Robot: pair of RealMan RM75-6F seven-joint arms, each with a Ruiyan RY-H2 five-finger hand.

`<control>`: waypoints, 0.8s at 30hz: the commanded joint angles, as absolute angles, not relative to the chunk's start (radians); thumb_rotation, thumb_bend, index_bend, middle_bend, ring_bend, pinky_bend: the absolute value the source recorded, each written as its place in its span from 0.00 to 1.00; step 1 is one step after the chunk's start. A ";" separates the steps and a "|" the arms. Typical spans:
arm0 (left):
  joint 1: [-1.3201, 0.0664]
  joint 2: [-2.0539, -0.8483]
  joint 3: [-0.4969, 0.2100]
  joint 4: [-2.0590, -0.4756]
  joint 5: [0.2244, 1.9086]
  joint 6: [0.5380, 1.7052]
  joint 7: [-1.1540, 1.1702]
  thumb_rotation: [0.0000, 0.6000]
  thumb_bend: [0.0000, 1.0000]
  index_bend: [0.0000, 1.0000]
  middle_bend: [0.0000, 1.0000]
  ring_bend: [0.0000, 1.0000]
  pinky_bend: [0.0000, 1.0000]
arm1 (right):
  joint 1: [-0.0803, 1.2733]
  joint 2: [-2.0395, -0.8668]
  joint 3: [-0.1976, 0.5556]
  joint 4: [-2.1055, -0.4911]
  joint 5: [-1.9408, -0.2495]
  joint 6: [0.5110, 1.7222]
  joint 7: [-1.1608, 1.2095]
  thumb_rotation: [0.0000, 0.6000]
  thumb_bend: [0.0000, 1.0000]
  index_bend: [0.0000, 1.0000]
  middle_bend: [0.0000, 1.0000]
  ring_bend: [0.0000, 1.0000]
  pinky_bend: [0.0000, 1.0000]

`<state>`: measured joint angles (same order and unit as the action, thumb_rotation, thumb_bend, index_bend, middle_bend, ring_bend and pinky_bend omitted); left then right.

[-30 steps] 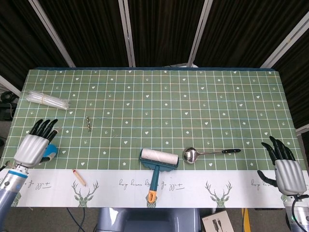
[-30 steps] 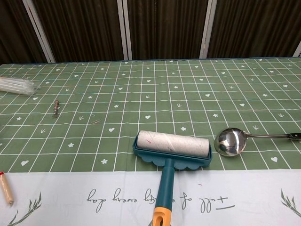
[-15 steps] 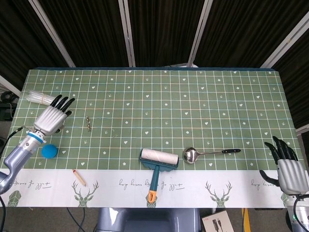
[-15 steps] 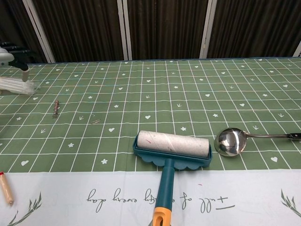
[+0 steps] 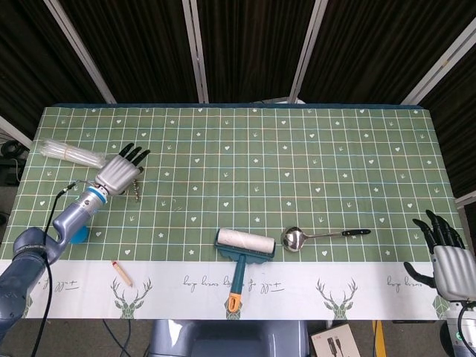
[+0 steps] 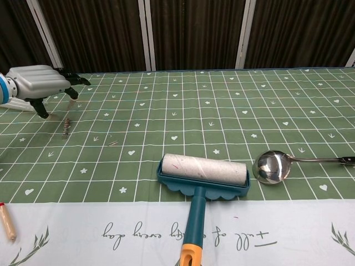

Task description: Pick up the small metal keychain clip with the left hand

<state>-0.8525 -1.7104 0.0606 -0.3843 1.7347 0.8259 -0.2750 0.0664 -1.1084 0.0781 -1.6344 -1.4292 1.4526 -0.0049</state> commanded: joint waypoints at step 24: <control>-0.896 -1.807 0.114 -0.217 1.692 0.697 -0.320 1.00 0.27 0.49 0.00 0.00 0.00 | 0.073 -1.113 0.081 -1.638 -1.434 1.443 0.011 1.00 0.12 0.11 0.00 0.00 0.13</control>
<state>-0.8950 -1.8066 0.1140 -0.2181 1.6926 0.6984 -0.3201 0.0730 -1.1127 0.0811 -1.6380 -1.4342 1.4434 0.0109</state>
